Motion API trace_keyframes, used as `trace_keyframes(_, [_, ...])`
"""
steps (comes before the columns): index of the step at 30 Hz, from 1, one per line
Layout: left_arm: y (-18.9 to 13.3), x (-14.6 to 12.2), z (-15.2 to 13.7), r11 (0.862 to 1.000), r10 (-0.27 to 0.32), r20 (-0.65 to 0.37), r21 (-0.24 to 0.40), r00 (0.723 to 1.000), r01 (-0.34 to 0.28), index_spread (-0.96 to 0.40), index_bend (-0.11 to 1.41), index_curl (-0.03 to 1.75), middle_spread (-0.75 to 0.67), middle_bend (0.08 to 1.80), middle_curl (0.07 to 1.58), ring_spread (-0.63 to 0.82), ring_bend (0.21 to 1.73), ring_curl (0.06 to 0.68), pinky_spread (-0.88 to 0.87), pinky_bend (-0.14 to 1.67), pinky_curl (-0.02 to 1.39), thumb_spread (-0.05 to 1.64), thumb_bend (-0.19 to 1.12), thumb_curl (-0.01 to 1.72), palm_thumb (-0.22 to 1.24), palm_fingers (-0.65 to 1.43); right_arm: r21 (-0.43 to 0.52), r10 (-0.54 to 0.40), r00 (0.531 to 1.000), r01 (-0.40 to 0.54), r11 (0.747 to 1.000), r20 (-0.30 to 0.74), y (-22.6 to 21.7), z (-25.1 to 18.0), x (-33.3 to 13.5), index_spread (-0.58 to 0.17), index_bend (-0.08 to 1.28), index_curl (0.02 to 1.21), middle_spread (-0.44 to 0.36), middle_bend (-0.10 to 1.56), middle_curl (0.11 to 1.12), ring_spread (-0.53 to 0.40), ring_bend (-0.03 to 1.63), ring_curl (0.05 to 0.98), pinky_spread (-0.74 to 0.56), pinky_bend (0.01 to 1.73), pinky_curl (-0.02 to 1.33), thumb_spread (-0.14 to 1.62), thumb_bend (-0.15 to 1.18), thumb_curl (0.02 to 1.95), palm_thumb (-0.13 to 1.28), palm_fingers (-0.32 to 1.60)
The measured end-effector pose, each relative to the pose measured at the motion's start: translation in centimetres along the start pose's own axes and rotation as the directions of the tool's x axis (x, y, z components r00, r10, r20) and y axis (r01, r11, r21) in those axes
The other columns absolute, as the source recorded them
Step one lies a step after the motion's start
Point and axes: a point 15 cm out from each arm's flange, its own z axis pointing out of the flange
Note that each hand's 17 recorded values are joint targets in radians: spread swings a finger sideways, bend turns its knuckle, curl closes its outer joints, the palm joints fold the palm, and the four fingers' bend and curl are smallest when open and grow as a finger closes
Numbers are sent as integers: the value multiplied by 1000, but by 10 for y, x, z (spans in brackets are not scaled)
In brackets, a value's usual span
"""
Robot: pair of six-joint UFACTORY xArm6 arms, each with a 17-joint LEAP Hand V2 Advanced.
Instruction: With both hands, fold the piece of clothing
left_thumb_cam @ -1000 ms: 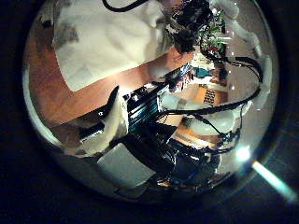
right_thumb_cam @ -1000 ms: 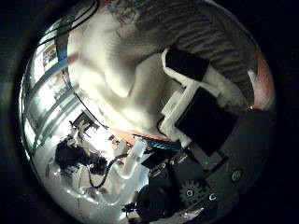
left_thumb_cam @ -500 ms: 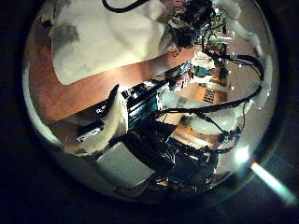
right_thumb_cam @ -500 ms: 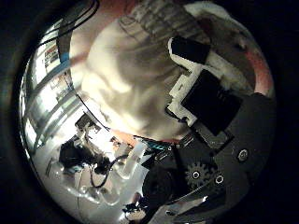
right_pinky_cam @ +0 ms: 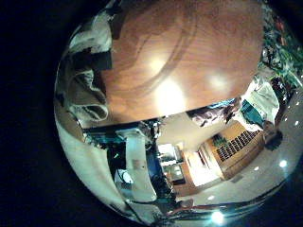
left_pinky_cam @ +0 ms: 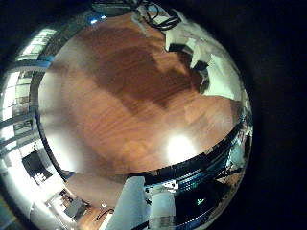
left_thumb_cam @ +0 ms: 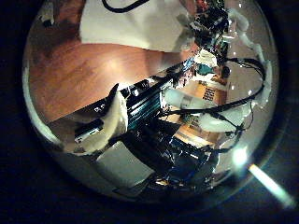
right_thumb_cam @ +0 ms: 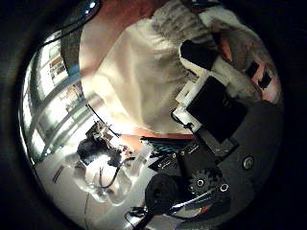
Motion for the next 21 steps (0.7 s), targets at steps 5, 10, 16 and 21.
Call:
trace_keyframes(5, [-6,0,9,1000,-5,5,-9,1000,5,-33,184,387,176,180,320,160,757,229,188,434,375,1162,-18,369,492,173,14,-18,1000,18,1000,4,7,-16,-5,-371,967,996,-164,1310,880,-204,1437,703,-156,1382,778,1013,4,775,1131,1060])
trace_keyframes(10, [-7,-4,10,1000,-9,4,-12,1000,9,-33,183,387,179,180,319,160,757,229,188,434,375,1163,-19,370,492,173,48,-77,997,76,996,10,32,-55,-31,-363,962,1010,-154,1316,870,-203,1438,712,-153,1351,814,1014,-5,808,1127,1066])
trace_keyframes(16, [-3,-17,1,999,-34,5,10,999,34,-33,183,387,177,180,319,161,757,228,188,433,375,1163,-19,370,492,173,50,-204,979,203,978,14,76,-73,-102,-358,949,1021,-154,1323,860,-204,1436,716,-160,1325,854,1016,-6,842,1120,1078])
trace_keyframes(21, [2,-15,-9,999,-33,3,30,999,33,-33,183,388,172,181,321,161,754,227,188,430,374,1165,-20,368,489,177,107,-245,968,250,962,-54,94,-97,-163,-356,940,1030,-153,1326,854,-204,1436,718,-163,1303,883,1018,-6,865,1116,1081])
